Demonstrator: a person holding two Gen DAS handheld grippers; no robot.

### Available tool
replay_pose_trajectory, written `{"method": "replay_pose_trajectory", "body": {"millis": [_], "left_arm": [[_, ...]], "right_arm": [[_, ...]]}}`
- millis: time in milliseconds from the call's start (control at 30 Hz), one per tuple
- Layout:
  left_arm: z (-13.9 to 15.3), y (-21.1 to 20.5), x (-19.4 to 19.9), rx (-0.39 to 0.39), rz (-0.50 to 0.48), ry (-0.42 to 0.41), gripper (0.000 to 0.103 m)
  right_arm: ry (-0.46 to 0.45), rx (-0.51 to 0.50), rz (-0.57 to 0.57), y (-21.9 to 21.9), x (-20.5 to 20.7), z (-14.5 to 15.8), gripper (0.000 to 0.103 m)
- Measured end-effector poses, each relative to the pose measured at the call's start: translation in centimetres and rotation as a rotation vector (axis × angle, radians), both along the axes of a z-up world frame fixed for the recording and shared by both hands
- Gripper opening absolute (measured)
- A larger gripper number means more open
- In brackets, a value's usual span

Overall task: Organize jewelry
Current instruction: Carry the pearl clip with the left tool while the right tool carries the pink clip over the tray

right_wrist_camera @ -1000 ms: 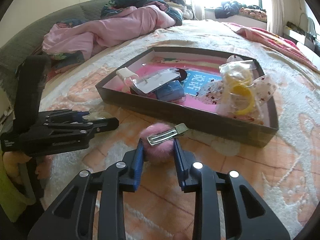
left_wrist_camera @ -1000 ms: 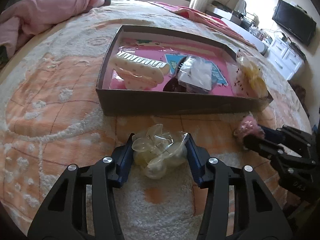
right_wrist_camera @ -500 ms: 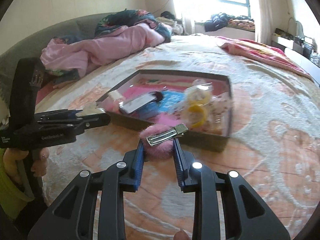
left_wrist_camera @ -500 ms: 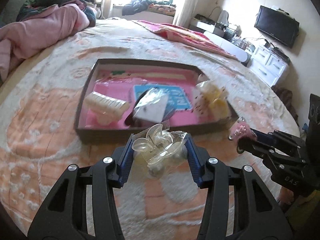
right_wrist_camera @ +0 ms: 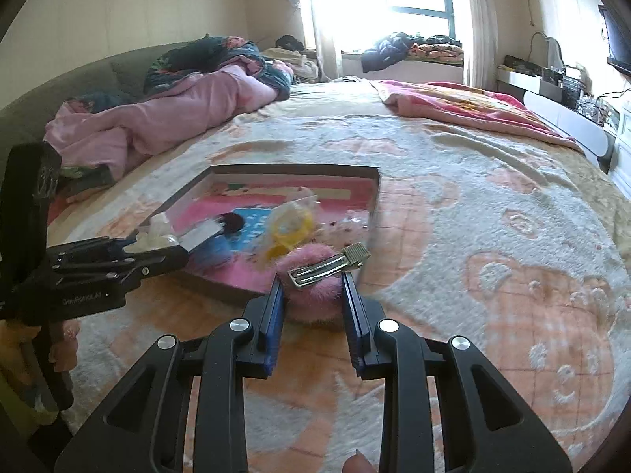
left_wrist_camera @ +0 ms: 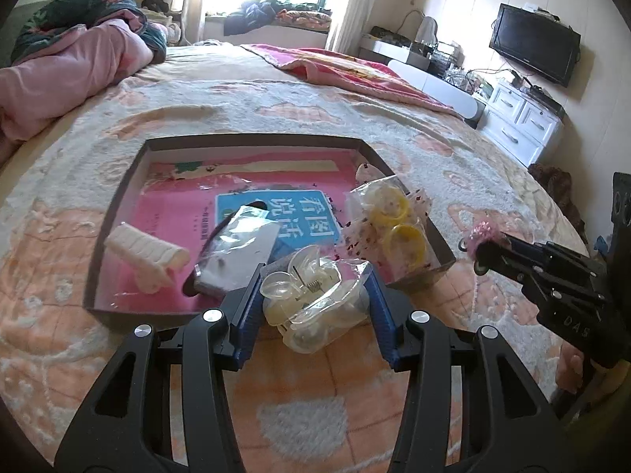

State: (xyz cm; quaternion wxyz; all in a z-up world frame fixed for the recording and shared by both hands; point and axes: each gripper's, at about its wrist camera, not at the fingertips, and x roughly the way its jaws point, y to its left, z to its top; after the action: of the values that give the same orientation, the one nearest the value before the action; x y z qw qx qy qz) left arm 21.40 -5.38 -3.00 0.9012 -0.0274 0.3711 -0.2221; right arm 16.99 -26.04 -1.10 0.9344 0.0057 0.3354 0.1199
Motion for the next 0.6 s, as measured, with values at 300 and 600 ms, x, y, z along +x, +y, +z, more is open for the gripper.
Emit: {"method": "replay_pose_trajectory", "body": {"millis": [300, 600], "left_arm": [[-1.2, -1.7, 1.9, 0.024, 0.003, 0.009, 0.040], [-2.2, -2.3, 3.0, 0.039, 0.007, 0.021, 0.040]], "right_arm": [[0.024, -0.003, -0.011, -0.9, 2.1, -1.1, 0.026], [0.038, -0.025, 0.015, -0.3, 3.9, -2.0, 0.026]]}}
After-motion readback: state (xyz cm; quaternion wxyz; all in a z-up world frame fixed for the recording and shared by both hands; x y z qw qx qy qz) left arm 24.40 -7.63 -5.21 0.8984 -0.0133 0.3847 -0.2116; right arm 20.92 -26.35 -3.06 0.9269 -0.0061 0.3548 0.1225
